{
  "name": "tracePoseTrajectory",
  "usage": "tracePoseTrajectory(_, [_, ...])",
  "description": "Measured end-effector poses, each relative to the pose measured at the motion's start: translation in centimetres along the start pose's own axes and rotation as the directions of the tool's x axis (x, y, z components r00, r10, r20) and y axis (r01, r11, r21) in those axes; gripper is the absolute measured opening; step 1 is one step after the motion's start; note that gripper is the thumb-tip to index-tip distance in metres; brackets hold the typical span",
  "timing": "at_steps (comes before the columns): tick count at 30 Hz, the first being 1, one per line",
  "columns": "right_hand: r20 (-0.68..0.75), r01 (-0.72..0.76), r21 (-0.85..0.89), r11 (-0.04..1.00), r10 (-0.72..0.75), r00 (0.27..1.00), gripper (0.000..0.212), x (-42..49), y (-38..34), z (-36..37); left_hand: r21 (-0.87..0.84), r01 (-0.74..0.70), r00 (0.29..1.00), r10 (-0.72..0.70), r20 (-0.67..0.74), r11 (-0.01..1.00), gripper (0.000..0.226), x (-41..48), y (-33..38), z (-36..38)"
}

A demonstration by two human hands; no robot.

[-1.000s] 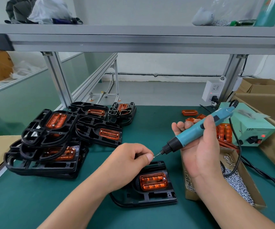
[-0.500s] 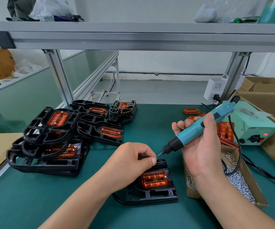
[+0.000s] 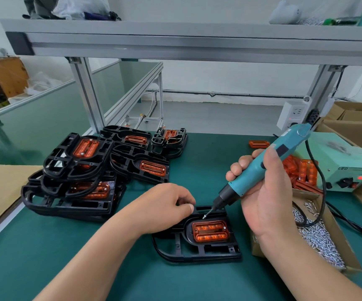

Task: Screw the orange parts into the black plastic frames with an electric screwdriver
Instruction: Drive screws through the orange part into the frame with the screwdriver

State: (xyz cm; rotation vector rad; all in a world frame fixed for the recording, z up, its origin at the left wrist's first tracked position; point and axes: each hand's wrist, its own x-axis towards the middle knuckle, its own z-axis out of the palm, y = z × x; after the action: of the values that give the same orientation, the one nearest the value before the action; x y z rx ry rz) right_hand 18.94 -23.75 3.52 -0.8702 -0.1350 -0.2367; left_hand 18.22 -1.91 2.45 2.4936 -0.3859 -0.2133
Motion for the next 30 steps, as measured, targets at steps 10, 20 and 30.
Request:
tracePoseTrajectory(10, [0.147,0.015,-0.074,0.997,-0.004,0.989,0.035,-1.2,0.6,1.3,-0.042,-0.030,0.999,0.031,0.032,0.999,0.013,0.2,0.0,0.2])
tracePoseTrajectory(20, [0.191,0.009,-0.105,0.994,0.011,0.982,0.040,-1.5,0.6,1.4,-0.062,-0.029,0.999,0.031,0.038,0.998,0.012,0.1,0.0,0.3])
tracePoseTrajectory(30, [0.270,0.058,-0.179,0.982,-0.007,0.963,0.035,-1.8,0.8,1.3,-0.067,-0.028,0.999,0.031,0.035,0.997,0.015,0.1,0.2,0.2])
